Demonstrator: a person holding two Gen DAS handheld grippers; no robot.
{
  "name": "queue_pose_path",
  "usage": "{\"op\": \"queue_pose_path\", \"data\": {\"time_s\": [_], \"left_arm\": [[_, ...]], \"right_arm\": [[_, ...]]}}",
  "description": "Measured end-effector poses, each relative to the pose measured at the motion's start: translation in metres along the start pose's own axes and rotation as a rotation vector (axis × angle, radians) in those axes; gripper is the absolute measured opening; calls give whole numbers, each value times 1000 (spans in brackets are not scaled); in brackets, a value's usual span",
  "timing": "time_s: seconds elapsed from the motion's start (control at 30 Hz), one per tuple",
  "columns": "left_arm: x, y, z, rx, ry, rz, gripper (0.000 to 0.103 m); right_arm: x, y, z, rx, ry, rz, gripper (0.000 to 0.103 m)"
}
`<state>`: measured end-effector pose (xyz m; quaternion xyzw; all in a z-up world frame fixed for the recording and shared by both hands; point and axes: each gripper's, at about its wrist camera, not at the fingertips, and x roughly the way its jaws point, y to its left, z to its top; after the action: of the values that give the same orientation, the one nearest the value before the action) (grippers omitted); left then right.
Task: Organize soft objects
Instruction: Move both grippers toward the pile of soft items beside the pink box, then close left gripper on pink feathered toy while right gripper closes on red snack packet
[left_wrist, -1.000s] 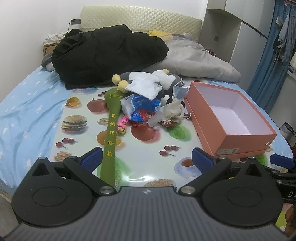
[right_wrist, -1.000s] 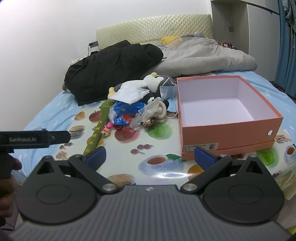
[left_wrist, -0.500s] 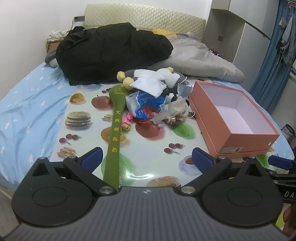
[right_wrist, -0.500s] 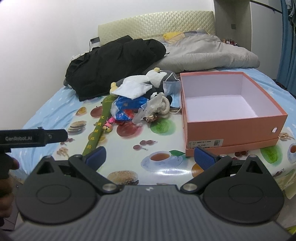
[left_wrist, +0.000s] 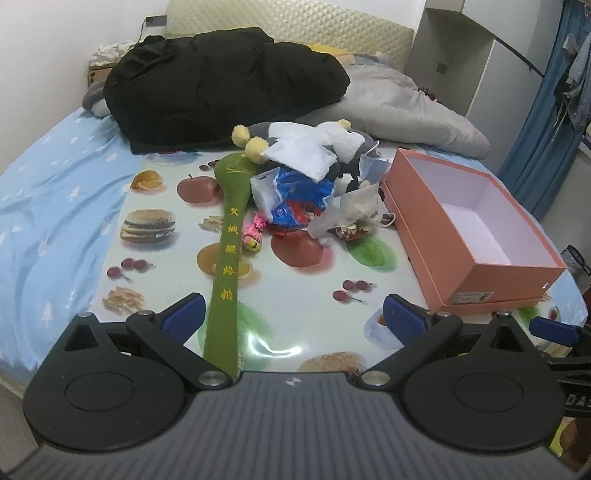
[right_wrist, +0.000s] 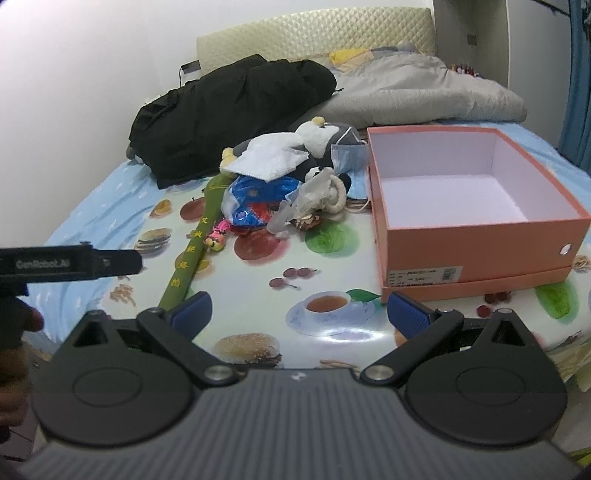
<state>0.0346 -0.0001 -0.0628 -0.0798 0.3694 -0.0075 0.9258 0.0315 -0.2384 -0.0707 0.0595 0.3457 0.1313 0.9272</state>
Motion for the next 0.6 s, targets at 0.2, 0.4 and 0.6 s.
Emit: {"op": "queue_pose_path", "data": {"time_s": [0.2,0.4,0.6], "left_arm": [[28,8,10,2,12,0,103],[57,23,20,-1,51,-12,103],[84,34,32,14,76,9,103]], "right_arm": [[20,4,5,-6,-12,18,103],[46,11,16,-13,-4,41,103],[73,18,25,-25,20,43,103]]}}
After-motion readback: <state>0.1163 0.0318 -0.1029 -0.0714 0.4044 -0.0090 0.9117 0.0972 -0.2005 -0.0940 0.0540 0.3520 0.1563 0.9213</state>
